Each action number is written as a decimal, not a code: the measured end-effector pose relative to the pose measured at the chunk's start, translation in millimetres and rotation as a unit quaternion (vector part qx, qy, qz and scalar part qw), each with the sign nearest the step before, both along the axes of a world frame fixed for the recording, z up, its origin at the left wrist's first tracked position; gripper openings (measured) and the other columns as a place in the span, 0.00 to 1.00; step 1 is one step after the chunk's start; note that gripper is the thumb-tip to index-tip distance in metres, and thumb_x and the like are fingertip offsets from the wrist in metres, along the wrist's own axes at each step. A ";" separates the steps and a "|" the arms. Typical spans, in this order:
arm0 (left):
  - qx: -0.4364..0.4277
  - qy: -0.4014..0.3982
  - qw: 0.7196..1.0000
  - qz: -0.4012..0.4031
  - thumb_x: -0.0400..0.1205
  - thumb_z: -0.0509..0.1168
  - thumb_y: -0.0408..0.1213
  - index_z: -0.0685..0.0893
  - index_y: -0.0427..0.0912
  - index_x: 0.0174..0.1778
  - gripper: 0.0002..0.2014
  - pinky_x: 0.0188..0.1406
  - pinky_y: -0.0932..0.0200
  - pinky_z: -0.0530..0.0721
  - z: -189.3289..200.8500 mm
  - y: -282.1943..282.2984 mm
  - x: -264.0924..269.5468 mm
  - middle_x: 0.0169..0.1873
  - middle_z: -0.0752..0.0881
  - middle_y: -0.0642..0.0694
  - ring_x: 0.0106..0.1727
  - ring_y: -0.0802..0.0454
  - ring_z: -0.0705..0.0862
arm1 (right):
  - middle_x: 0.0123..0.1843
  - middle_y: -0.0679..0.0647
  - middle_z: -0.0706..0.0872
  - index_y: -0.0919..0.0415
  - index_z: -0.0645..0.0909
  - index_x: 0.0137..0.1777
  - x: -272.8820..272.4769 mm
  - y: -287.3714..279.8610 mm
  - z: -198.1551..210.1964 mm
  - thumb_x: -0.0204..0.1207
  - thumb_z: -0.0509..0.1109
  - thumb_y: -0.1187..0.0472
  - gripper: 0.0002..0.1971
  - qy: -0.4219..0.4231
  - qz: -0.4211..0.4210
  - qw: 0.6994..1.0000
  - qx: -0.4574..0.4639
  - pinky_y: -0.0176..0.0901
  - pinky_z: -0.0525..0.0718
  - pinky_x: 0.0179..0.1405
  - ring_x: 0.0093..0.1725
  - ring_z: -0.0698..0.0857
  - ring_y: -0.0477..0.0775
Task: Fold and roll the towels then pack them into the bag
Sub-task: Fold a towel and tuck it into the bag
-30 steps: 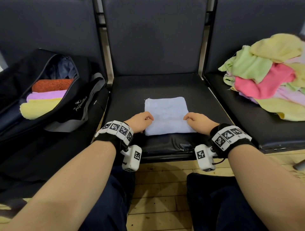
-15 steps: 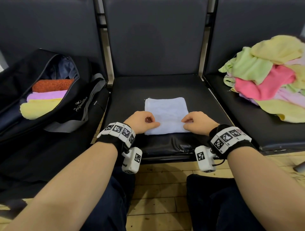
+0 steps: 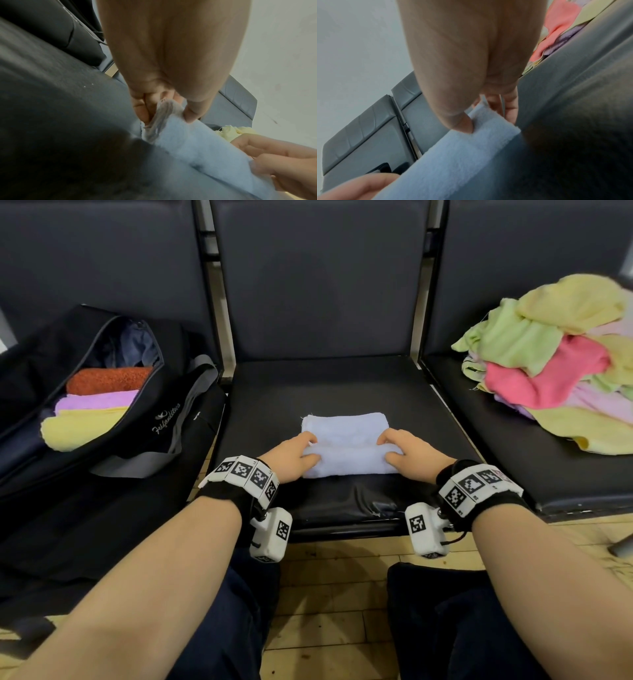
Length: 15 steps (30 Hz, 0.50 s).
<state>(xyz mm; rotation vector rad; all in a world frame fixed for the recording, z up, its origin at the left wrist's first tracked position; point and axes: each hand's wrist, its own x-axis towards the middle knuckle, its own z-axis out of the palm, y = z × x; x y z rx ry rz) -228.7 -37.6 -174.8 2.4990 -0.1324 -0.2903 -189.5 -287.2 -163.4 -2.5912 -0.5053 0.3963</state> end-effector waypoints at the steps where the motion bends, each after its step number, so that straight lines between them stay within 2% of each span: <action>1: -0.015 -0.004 1.000 0.012 0.86 0.58 0.40 0.67 0.40 0.75 0.21 0.56 0.60 0.73 -1.0 -0.5 0.4 0.63 0.74 0.43 0.54 0.49 0.76 | 0.64 0.61 0.75 0.58 0.76 0.65 0.7 0.0 0.3 0.82 0.58 0.66 0.14 0.002 -0.014 1.000 0.003 0.42 0.69 0.59 0.63 0.76 0.61; 4: -0.037 -0.013 0.999 0.029 0.87 0.57 0.39 0.69 0.39 0.72 0.18 0.54 0.61 0.71 -2.0 -1.8 1.8 0.58 0.72 0.44 0.52 0.52 0.74 | 0.69 0.61 0.75 0.60 0.77 0.70 1.1 2.1 0.8 0.83 0.56 0.65 0.18 0.012 -0.044 0.999 0.016 0.41 0.67 0.67 0.70 0.74 0.60; 6: -0.030 -0.004 0.999 0.026 0.87 0.56 0.39 0.73 0.41 0.67 0.14 0.50 0.60 0.70 -3.2 -2.8 3.7 0.49 0.74 0.46 0.47 0.51 0.74 | 0.71 0.61 0.77 0.61 0.78 0.70 1.1 4.0 1.5 0.83 0.55 0.65 0.18 0.021 -0.058 0.998 0.020 0.42 0.68 0.68 0.71 0.74 0.60; 8: -0.033 0.009 0.999 0.027 0.87 0.56 0.40 0.77 0.42 0.64 0.12 0.48 0.60 0.69 -3.9 -3.2 5.7 0.45 0.76 0.46 0.47 0.50 0.75 | 0.71 0.61 0.78 0.62 0.77 0.70 0.6 5.3 3.9 0.84 0.54 0.65 0.18 0.028 -0.068 0.997 0.008 0.43 0.68 0.68 0.71 0.74 0.60; 10: -0.035 0.014 0.999 0.025 0.87 0.56 0.40 0.79 0.41 0.64 0.13 0.53 0.61 0.71 -4.1 -3.7 7.7 0.50 0.80 0.44 0.52 0.49 0.77 | 0.72 0.60 0.77 0.60 0.76 0.71 0.6 5.7 5.5 0.85 0.52 0.64 0.19 0.030 -0.076 0.997 -0.010 0.44 0.67 0.70 0.72 0.73 0.60; 12: -0.027 0.015 0.999 0.009 0.88 0.55 0.38 0.81 0.38 0.65 0.15 0.60 0.62 0.70 -3.6 -3.9 9.5 0.58 0.81 0.45 0.60 0.50 0.77 | 0.72 0.57 0.77 0.57 0.76 0.70 0.9 6.3 5.1 0.85 0.51 0.62 0.18 0.025 -0.085 0.995 -0.042 0.50 0.64 0.74 0.72 0.73 0.60; 14: -0.022 0.019 1.000 0.002 0.88 0.55 0.36 0.84 0.36 0.60 0.14 0.60 0.64 0.70 -4.0 -3.7 10.6 0.56 0.81 0.48 0.60 0.53 0.77 | 0.69 0.55 0.80 0.55 0.77 0.67 0.6 7.3 3.5 0.84 0.51 0.60 0.18 0.008 -0.096 0.991 -0.092 0.55 0.58 0.75 0.70 0.75 0.61; 15: -0.024 0.019 1.000 0.006 0.87 0.55 0.35 0.86 0.36 0.52 0.13 0.59 0.62 0.71 -6.1 -3.0 12.1 0.51 0.81 0.48 0.56 0.53 0.77 | 0.67 0.55 0.81 0.54 0.77 0.66 1.0 7.5 2.1 0.83 0.53 0.59 0.17 0.000 -0.099 0.990 -0.101 0.56 0.57 0.74 0.69 0.75 0.61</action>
